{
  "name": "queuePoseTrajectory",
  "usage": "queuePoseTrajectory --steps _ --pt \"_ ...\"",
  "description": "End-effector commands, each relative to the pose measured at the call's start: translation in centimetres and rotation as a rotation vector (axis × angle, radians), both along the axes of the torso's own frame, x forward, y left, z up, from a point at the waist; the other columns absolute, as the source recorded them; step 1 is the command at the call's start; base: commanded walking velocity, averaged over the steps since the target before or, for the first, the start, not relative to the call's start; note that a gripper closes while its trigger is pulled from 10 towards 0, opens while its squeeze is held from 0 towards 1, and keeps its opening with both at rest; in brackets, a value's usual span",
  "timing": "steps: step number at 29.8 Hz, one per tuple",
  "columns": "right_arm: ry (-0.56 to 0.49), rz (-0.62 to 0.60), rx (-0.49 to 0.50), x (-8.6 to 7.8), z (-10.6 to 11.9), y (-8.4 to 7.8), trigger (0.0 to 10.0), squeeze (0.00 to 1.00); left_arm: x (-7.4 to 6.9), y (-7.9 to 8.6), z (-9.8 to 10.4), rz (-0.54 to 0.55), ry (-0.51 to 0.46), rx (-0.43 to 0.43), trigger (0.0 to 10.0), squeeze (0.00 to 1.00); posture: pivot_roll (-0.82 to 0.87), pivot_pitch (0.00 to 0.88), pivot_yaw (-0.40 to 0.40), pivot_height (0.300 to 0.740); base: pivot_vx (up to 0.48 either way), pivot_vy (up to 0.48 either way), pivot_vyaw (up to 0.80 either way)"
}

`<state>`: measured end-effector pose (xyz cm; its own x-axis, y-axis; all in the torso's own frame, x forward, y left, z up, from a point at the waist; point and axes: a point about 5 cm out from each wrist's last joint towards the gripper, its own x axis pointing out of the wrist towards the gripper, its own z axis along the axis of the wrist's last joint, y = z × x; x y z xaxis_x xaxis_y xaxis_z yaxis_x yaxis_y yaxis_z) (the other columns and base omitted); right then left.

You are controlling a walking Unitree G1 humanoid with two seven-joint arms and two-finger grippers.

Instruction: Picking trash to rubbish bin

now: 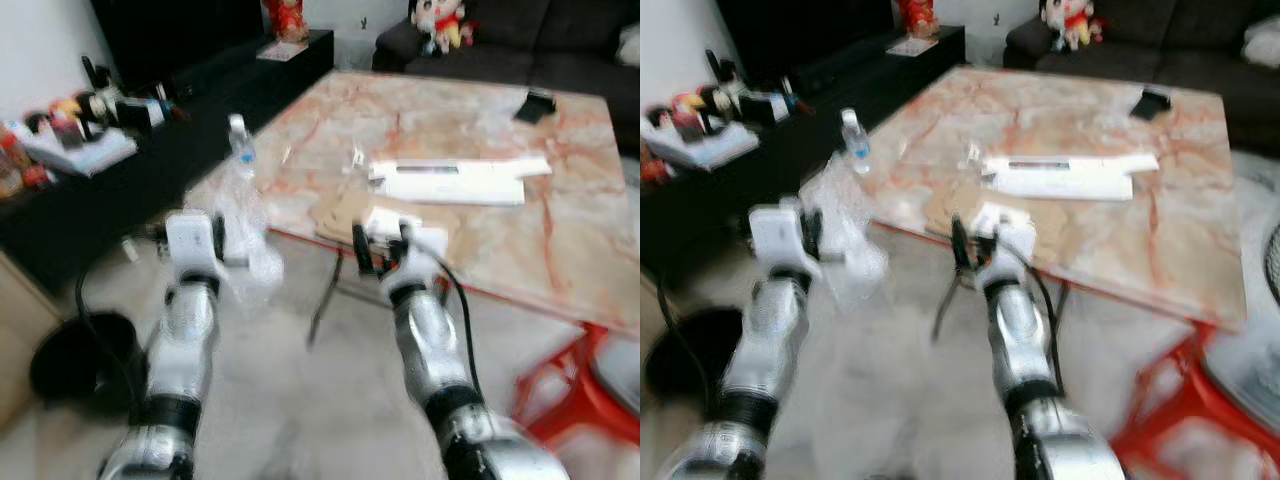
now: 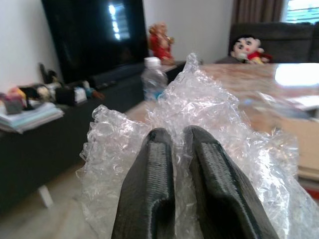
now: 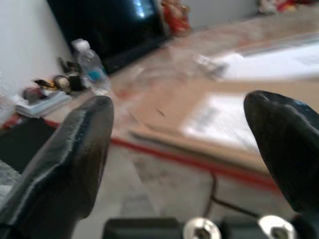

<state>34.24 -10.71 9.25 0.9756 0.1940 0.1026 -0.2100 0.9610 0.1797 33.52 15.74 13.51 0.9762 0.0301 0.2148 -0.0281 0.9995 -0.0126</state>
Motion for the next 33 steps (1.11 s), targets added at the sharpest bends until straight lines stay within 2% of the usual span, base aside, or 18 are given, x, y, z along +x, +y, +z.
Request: queuePoseTrajectory --steps 1,10,13,14,19,21,24,26,27,29,30,33 --pt "-0.009 0.009 0.002 0.0 0.2 0.3 10.0 0.0 -0.3 0.3 0.0 0.004 0.003 0.007 10.0 0.0 0.05 0.017 0.039 0.74 -0.251 0.0 0.0" --pt "0.03 0.022 0.011 -0.4 -0.6 0.9 10.0 0.0 -0.5 1.0 -0.3 0.013 0.027 0.021 10.0 0.0 0.08 0.04 0.055 0.74 -0.245 0.0 0.0" --pt "0.042 0.019 0.014 -0.8 -1.1 1.0 10.0 0.0 -0.8 1.2 -1.9 -0.003 0.101 0.055 10.0 0.0 0.06 0.044 0.063 0.74 0.0 0.0 0.0" --pt "0.06 0.012 0.008 -1.1 -1.6 0.9 10.0 0.0 -0.9 1.6 -3.2 0.004 0.156 0.059 10.0 0.0 0.03 0.052 0.064 0.74 0.0 0.0 0.0" --pt "0.125 -0.004 -0.012 -2.0 -3.3 -0.1 10.0 0.0 -1.8 2.6 -5.7 0.011 0.255 0.07 10.0 0.0 0.02 0.069 0.055 0.74 0.0 0.0 0.0" --pt "0.18 0.003 -0.028 -2.7 -4.6 -0.7 10.0 0.0 -2.5 2.8 -7.3 0.006 0.312 0.038 10.0 0.0 0.03 0.082 0.045 0.74 0.0 0.0 0.0" --pt "0.299 0.041 -0.078 -4.5 -7.3 -1.3 10.0 0.0 -4.4 2.9 -10.2 -0.009 0.425 0.01 10.0 0.0 0.05 0.09 0.04 0.74 0.0 0.0 0.0" --pt "0.313 0.047 -0.084 -4.7 -7.6 -1.3 10.0 0.0 -4.5 2.9 -10.5 -0.01 0.434 0.009 10.0 0.0 0.05 0.09 0.04 0.74 0.0 0.0 0.0" --pt "0.406 0.053 -0.094 -5.8 -9.3 -1.6 10.0 0.0 -5.4 2.9 -11.9 -0.017 0.492 0.026 10.0 0.0 0.07 0.099 0.04 0.74 0.0 0.0 0.0" --pt "0.435 0.052 -0.094 -6.2 -9.8 -1.7 10.0 0.0 -5.7 3.0 -12.3 -0.018 0.508 0.031 10.0 0.0 0.08 0.101 0.041 0.74 0.0 0.0 0.0" --pt "0.518 0.035 -0.081 -7.3 -11.1 -1.9 10.0 0.0 -6.6 3.5 -13.5 -0.004 0.564 0.033 10.0 0.0 0.08 0.109 0.041 0.74 0.0 0.0 0.0" --pt "0.612 0.032 -0.099 -8.7 -12.6 -2.1 10.0 0.0 -7.8 4.2 -15.1 0.022 0.651 0.038 10.0 0.0 0.05 0.111 0.046 0.74 0.0 0.0 0.0"
